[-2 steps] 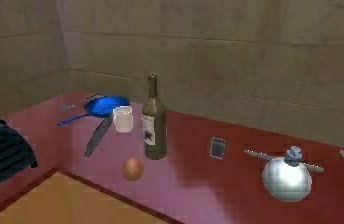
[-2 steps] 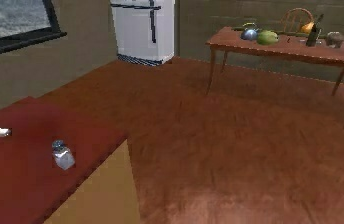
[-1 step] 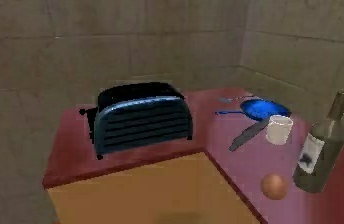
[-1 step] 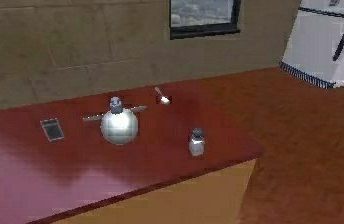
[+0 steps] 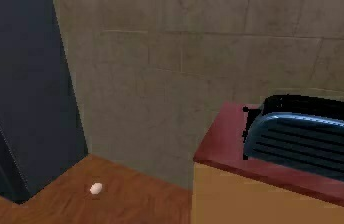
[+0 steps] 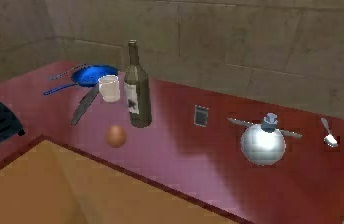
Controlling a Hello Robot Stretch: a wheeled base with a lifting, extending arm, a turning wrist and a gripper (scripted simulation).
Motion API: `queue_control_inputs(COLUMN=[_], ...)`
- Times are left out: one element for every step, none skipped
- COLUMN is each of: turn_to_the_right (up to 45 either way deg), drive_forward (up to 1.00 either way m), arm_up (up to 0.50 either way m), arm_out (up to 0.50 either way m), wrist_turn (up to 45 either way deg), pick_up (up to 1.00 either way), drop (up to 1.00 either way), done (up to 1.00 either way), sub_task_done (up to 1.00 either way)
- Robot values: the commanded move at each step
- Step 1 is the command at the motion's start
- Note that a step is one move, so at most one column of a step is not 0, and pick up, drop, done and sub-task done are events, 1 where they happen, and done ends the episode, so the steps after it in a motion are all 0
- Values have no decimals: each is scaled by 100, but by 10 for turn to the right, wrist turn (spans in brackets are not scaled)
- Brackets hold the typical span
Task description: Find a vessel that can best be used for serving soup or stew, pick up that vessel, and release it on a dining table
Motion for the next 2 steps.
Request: queue_control_inputs(turn_to_the_right=[-120,450], drive_forward=[0,0], arm_up=[0,0], arm_out=[0,0], wrist_turn=[0,0], pick_up=[0,0], drop=[0,0], done=[0,0], sub_task_done=[0,0])
